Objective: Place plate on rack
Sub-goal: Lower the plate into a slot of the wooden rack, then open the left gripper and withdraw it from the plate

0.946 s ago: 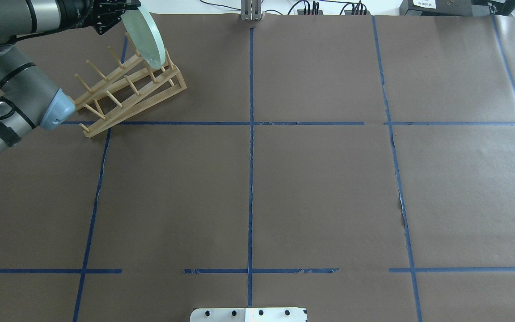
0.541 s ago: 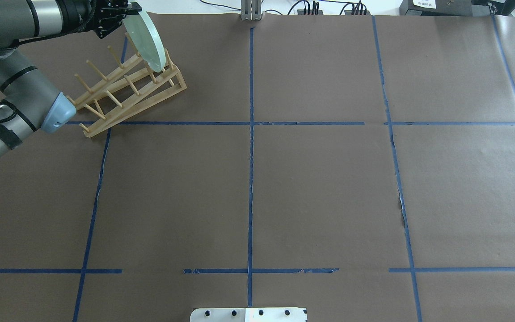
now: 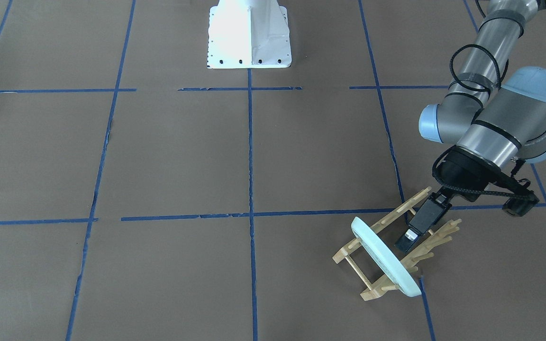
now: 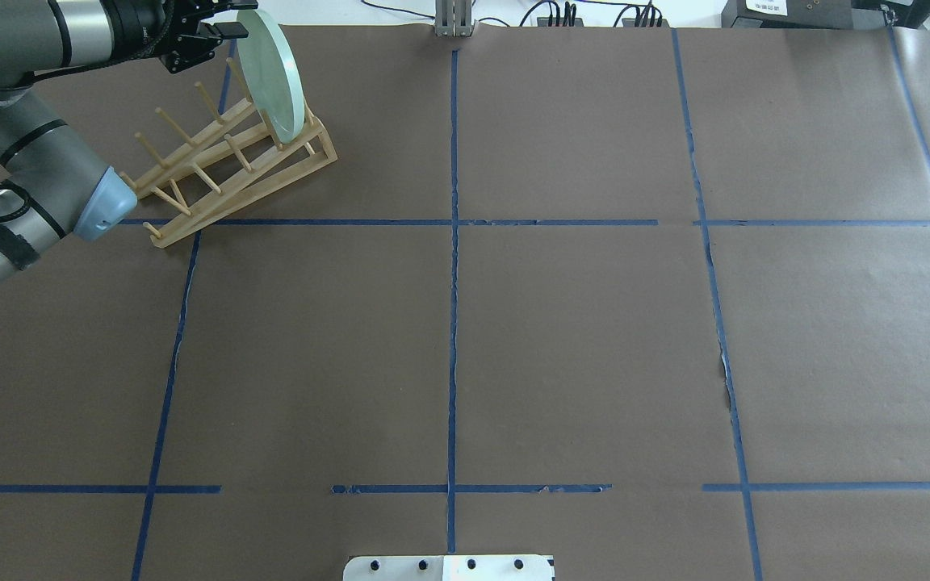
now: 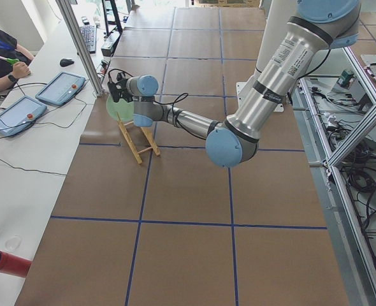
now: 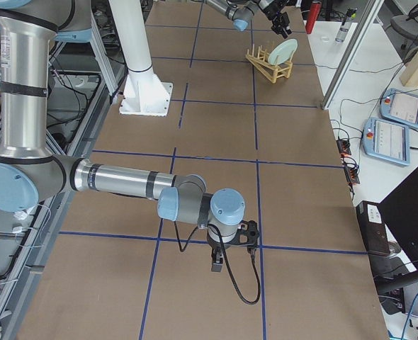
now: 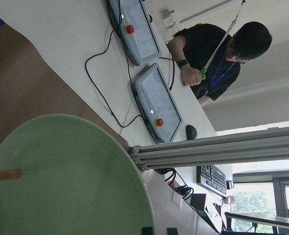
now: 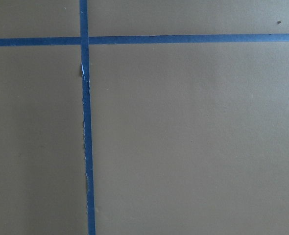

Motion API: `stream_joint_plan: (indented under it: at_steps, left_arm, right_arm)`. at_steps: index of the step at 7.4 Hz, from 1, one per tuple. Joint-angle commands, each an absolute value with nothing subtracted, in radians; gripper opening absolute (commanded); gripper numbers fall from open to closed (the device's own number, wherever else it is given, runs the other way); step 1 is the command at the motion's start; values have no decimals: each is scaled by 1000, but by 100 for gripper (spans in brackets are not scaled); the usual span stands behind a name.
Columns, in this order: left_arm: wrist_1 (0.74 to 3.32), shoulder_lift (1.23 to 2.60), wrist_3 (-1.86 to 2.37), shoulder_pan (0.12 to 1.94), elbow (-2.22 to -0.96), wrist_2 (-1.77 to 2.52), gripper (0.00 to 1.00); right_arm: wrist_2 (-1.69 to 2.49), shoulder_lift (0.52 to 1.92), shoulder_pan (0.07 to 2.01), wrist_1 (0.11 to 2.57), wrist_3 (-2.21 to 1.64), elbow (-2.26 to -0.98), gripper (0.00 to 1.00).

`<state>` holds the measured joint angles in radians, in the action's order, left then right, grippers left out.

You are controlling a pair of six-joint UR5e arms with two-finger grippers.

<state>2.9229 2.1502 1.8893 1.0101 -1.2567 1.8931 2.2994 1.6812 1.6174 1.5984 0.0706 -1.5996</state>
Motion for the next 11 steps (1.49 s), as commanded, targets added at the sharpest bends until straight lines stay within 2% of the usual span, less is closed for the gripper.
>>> stream_joint_plan:
  at_steps: [1, 4, 6, 9, 11]
  left_arm:
    - [2819, 2132, 1786, 1017, -1299, 1999, 100]
    - [2400, 1961, 1310, 1077, -1510, 2197, 100]
    - [2124, 1861, 896, 1129, -1590, 2195, 100]
    - [2030, 1656, 304, 1309, -1597, 2198, 100]
    - [1948, 1565, 152, 1476, -1597, 2290, 100]
  right_arm:
    - [2299, 1681, 1617, 1598, 71, -1600, 100]
    - [2299, 1681, 1618, 1598, 71, -1600, 100]
    - [2299, 1681, 1617, 1598, 71, -1600, 100]
    - [2299, 1681, 1618, 1598, 71, -1598, 100]
    - [2299, 1681, 1617, 1598, 71, -1600, 100]
